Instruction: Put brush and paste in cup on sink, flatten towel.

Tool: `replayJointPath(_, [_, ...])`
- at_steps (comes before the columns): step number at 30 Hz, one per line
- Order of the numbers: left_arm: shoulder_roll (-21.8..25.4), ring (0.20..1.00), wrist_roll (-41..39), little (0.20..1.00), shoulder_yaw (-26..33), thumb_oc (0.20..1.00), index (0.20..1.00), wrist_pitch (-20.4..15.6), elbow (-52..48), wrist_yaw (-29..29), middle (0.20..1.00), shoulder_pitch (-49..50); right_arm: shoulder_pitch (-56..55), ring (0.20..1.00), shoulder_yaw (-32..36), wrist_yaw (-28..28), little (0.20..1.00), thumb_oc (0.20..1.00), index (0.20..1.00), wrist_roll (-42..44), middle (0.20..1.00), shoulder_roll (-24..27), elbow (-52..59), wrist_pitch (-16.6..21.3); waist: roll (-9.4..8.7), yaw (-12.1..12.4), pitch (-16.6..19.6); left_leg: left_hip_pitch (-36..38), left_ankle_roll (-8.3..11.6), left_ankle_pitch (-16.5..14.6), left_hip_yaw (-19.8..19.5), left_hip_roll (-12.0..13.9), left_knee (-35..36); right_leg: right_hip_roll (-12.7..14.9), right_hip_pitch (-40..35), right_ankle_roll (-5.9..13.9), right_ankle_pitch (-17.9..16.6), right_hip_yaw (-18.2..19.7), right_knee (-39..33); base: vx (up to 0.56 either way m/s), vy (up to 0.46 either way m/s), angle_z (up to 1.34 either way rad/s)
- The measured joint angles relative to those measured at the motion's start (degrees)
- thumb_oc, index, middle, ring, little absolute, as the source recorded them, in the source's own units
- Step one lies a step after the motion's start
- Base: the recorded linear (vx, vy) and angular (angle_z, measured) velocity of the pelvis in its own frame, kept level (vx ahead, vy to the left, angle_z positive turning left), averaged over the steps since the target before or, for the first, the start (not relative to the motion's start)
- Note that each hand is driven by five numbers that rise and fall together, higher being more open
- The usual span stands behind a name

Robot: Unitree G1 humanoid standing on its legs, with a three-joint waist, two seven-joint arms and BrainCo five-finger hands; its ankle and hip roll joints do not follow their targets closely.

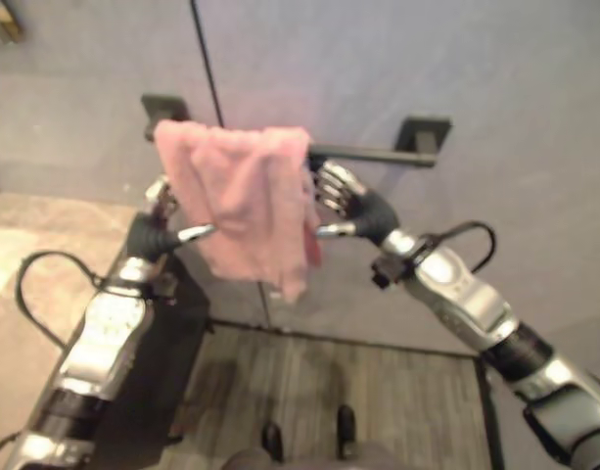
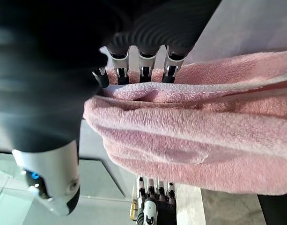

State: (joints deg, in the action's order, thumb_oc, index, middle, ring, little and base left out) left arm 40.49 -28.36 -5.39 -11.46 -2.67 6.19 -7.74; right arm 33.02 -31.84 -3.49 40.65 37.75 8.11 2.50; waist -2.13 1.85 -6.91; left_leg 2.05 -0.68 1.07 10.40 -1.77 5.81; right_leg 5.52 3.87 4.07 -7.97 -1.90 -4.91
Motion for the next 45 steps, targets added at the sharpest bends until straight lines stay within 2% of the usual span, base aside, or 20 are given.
replayJointPath(8, [0.02,1.0,-2.4,1.0,-0.45,1.0,1.0,0.16,1.38,-0.81,1.0,-0.85,0.0,1.0,-0.07,-0.53,1.0,1.0,1.0,-0.01,1.0,-0.02,0.08,-0.49,-0.69,-0.06,0.44,0.14,-0.15,-0.05,0.02,-0.39,-0.06,0.38,-0.12,0.39,-0.27,0.04,0.01,-0.01,0.063,0.0])
replayJointPath(16, [0.56,1.0,-6.76,1.0,-4.11,1.0,1.0,0.75,2.66,-3.01,1.0,-1.32,0.0,1.0,-0.84,-1.05,1.0,1.0,1.0,0.04,1.0,0.0,0.11,-0.94,-1.1,-0.83,0.7,0.6,-0.75,-0.14,0.82,-1.03,0.0,1.02,-0.2,0.99,-0.68,0.88,0.0,-0.01,0.054,-0.04])
replayJointPath(19, [1.25,1.0,-8.03,1.0,-5.24,1.0,1.0,1.07,3.79,-3.21,1.0,-1.39,-0.03,1.0,-2.64,-1.39,1.0,1.0,1.0,0.05,1.0,-0.11,0.16,-1.02,-1.11,-1.52,0.7,1.44,-1.01,-0.34,1.04,-1.14,0.09,1.08,-0.92,1.03,-0.65,1.02,-0.01,-0.01,0.048,-0.05])
replayJointPath(33, [3.37,1.0,-10.66,1.0,-5.87,1.0,1.0,1.3,5.34,-4.11,1.0,-3.36,4.2,1.0,-6.66,-1.14,1.0,1.0,1.0,-2.49,1.0,-1.73,-2.9,-2.79,-1.25,-1.44,0.8,1.91,-1.42,-0.66,2.43,-1.42,-0.07,1.39,-0.77,1.48,-0.6,2.41,-0.03,0.0,0.02,-0.05])
replayJointPath(34, [3.56,1.0,-10.67,1.0,-5.87,1.0,1.0,1.29,5.75,-4.1,1.0,-3.36,4.23,0.903,-6.67,-1.1,0.903,0.903,0.903,-2.57,0.903,-1.81,-3.01,-2.81,-1.25,-1.28,0.8,1.84,-1.46,-0.7,2.37,-1.44,-0.01,1.47,-0.8,1.48,-0.58,2.39,-0.01,0.05,0.022,-0.01])
replayJointPath(37, [3.73,1.0,-10.66,1.0,-5.92,1.0,1.0,1.39,8.24,-3.99,1.0,-4.77,5.64,0.827,-6.69,-0.38,0.827,0.827,0.827,-5.93,0.827,-3.65,-7.57,-3.05,-1.65,-1.47,1.68,0.61,-1.5,-0.8,1.66,-1.49,-0.08,1.66,0.18,1.59,-0.01,1.68,-0.23,0.05,0.011,0.13])
replayJointPath(38, [3.71,1.0,-10.66,1.0,-5.96,1.0,1.0,1.39,8.38,-4.0,1.0,-4.8,5.71,0.746,-6.66,-0.37,0.746,0.746,0.746,-7.01,0.746,-3.72,-7.53,-3.01,-1.65,-1.4,1.7,0.36,-1.49,-0.67,1.29,-1.48,-0.1,1.6,0.23,1.5,-0.27,1.25,-0.01,0.04,0.004,0.17])
replayJointPath(39, [3.64,1.0,-10.66,1.0,-6.03,1.0,1.0,1.39,8.66,-4.07,1.0,-4.8,5.73,0.746,-6.66,-0.37,0.746,0.746,0.746,-7.12,0.746,-3.92,-7.56,-3.02,-1.58,-1.4,1.74,0.33,-1.49,-0.67,1.1,-1.49,-0.1,1.5,0.17,1.5,-0.27,1.05,0.0,0.04,0.004,0.13])
replayJointPath(40, [3.65,1.0,-10.67,1.0,-6.07,1.0,1.0,1.4,9.0,-4.06,1.0,-4.81,5.81,0.674,-6.67,-0.35,0.674,0.674,0.674,-7.24,0.674,-4.09,-7.48,-3.01,-1.57,-1.41,1.78,0.33,-1.5,-0.65,1.0,-1.49,-0.11,1.47,0.17,1.49,-0.3,0.99,0.0,0.03,0.003,0.05])
replayJointPath(43, [3.58,1.0,-10.67,1.0,-6.52,1.0,1.0,1.46,10.98,-4.09,1.0,-5.59,6.13,0.677,-6.59,-0.23,0.677,0.677,0.677,-9.2,0.677,-4.48,-7.29,-2.98,-1.51,-1.43,1.82,0.31,-1.51,-0.64,0.95,-1.5,-0.11,1.52,0.14,1.42,-0.35,0.71,0.0,0.04,0.003,0.01])
replayJointPath(45, [3.56,1.0,-10.66,1.0,-6.93,1.0,1.0,1.73,11.46,-4.09,1.0,-6.06,6.39,0.595,-6.55,0.0,0.595,0.595,0.595,-9.55,0.595,-4.54,-7.38,-3.0,-1.5,-1.48,1.82,0.28,-1.52,-0.66,0.85,-1.5,-0.11,1.63,0.13,1.27,-0.45,0.5,0.0,0.05,0.0,0.03])
